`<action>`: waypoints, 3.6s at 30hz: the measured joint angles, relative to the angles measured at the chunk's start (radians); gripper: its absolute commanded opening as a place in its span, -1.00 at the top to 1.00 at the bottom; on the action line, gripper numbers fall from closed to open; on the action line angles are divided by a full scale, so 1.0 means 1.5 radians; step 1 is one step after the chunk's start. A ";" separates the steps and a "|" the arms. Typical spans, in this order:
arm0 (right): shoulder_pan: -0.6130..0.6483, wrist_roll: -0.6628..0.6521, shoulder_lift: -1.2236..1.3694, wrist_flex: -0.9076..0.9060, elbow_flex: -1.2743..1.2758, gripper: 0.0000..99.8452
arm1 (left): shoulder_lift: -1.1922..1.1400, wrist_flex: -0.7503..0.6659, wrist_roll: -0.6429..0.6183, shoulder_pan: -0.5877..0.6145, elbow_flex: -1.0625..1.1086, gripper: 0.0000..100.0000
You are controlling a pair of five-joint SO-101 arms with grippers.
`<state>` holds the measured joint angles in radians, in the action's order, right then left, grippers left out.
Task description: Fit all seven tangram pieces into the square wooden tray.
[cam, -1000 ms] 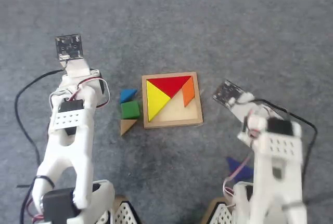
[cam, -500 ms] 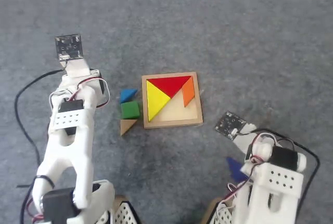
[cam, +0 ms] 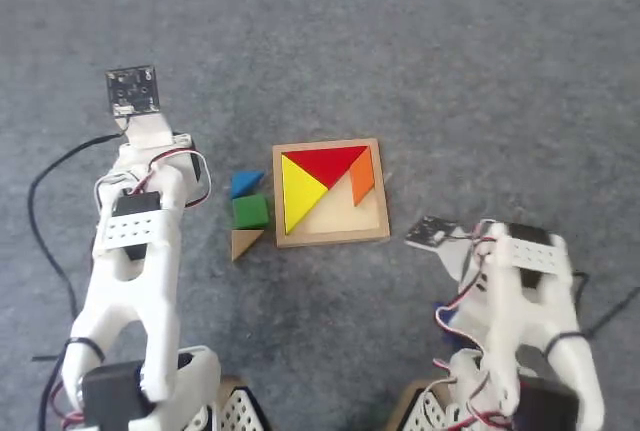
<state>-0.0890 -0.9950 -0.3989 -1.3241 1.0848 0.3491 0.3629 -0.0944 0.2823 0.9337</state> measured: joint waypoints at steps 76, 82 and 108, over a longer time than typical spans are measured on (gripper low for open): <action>-0.122 0.039 -0.048 0.043 -0.084 0.98 | 0.000 0.000 0.000 0.000 0.000 0.97; -0.119 0.029 -0.052 0.209 0.036 0.98 | 0.000 0.000 0.000 0.000 0.000 0.97; 0.064 0.425 -0.055 0.114 -0.241 0.98 | 0.000 0.000 0.010 0.000 0.000 0.96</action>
<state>0.0077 -0.3583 -0.4818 -1.1538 0.7227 0.3491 0.3629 -0.0790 0.2823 0.9337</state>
